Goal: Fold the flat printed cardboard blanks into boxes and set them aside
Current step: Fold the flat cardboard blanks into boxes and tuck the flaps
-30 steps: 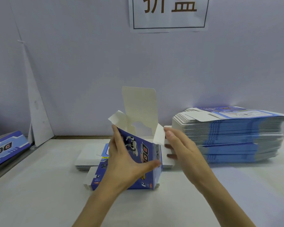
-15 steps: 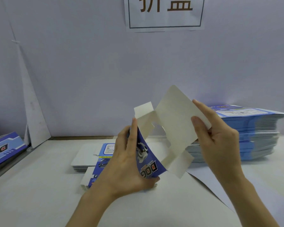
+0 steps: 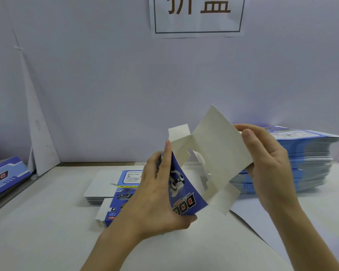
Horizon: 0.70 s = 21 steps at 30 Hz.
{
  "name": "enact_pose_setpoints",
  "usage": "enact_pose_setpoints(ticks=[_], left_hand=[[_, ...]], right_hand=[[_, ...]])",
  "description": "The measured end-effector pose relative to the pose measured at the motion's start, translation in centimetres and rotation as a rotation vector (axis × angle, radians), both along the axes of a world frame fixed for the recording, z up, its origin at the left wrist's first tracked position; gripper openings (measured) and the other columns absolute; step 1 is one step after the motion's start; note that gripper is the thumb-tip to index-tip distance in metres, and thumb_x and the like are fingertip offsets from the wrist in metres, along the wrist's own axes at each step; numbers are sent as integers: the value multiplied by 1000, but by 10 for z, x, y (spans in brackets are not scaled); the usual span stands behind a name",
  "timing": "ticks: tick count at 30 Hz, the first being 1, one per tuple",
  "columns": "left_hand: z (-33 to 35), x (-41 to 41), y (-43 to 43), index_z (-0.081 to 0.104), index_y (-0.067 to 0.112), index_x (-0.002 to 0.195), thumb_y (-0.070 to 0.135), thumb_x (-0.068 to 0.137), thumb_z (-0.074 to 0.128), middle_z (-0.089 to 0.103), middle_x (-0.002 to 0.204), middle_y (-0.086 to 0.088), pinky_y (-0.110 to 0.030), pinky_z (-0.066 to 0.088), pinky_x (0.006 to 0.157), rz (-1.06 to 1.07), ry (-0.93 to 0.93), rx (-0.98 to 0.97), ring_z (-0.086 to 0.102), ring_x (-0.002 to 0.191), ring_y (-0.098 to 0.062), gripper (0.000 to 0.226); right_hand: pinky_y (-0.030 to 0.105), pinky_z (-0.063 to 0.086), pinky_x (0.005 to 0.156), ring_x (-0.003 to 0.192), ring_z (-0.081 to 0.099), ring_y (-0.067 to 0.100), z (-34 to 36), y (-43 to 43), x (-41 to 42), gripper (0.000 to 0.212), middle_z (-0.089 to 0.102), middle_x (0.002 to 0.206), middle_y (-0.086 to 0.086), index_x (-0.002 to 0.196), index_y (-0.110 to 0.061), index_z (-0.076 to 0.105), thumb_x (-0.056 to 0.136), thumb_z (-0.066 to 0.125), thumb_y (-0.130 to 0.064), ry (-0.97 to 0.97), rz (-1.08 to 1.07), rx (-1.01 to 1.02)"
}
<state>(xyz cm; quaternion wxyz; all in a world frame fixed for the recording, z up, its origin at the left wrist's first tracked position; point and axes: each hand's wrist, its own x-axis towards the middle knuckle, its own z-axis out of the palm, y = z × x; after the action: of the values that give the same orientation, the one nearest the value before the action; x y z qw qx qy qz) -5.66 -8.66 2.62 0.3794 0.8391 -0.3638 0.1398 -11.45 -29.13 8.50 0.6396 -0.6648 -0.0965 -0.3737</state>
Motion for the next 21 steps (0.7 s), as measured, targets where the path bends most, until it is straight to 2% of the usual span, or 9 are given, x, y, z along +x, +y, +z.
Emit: enact_pose_setpoints(ticks=[3, 5, 6, 8, 10, 13, 15, 17, 21], left_hand=[[-1, -1, 0, -31, 58, 135, 57, 51, 86, 0, 132, 43, 3, 35, 78, -4, -5, 0, 19, 127, 16, 143], [-1, -1, 0, -31, 58, 135, 56, 52, 86, -1, 131, 44, 3, 34, 78, -9, -4, -5, 19, 126, 17, 143], [-1, -1, 0, -31, 58, 134, 55, 52, 86, -3, 131, 45, 5, 34, 76, -10, -3, -5, 18, 125, 19, 143], [-1, -1, 0, -31, 58, 134, 55, 52, 87, -2, 131, 45, 5, 35, 75, -11, -1, -2, 18, 125, 21, 143], [-1, -1, -1, -29, 58, 136, 55, 52, 86, 0, 134, 42, 3, 38, 73, -13, -8, -3, 21, 126, 17, 142], [-3, 0, 0, -29, 59, 135, 55, 51, 86, 0, 133, 42, 9, 35, 68, -18, 1, 3, 20, 124, 20, 142], [-3, 2, 1, -29, 58, 135, 54, 52, 87, -1, 132, 43, 11, 31, 69, -19, 6, -5, 17, 122, 24, 143], [-3, 4, 4, -30, 57, 136, 52, 53, 87, -1, 131, 44, 13, 28, 69, -18, 6, -11, 15, 121, 27, 144], [-2, 7, 6, -30, 56, 137, 53, 53, 86, -3, 132, 45, 12, 28, 70, -36, 13, -17, 13, 121, 29, 143]], right_hand=[[33, 46, 72, 75, 60, 5, 0, 0, -1, 19, 69, 83, -7, 93, -25, 76, 82, 63, -34, 165, 176, 97], [39, 40, 72, 76, 52, 16, 0, -1, -1, 11, 61, 79, 3, 89, -25, 74, 89, 63, -23, 180, 85, -28], [39, 39, 73, 77, 50, 18, 0, -4, -1, 21, 59, 79, 4, 87, -28, 74, 94, 57, -17, 165, 29, -65], [40, 42, 75, 79, 54, 15, 1, -7, -2, 40, 65, 77, -4, 85, -40, 76, 98, 51, -11, 161, 5, -29], [40, 44, 77, 79, 56, 12, 1, -7, -3, 37, 68, 77, -9, 85, -41, 77, 97, 53, -16, 165, 38, 7], [32, 47, 71, 74, 58, 6, 0, 5, -2, 21, 67, 74, -11, 83, -35, 77, 92, 58, -33, 155, 51, 21], [16, 48, 62, 67, 58, -2, -3, 11, 0, 28, 68, 71, -15, 77, -34, 77, 94, 58, -24, 93, -9, 33], [9, 45, 59, 65, 58, -4, -4, 11, 1, 32, 69, 71, -17, 76, -31, 75, 97, 57, -14, 32, -68, 5], [17, 52, 58, 67, 62, -2, -4, 3, 2, 28, 70, 72, -14, 77, -31, 79, 94, 59, -23, 141, 53, 159]])
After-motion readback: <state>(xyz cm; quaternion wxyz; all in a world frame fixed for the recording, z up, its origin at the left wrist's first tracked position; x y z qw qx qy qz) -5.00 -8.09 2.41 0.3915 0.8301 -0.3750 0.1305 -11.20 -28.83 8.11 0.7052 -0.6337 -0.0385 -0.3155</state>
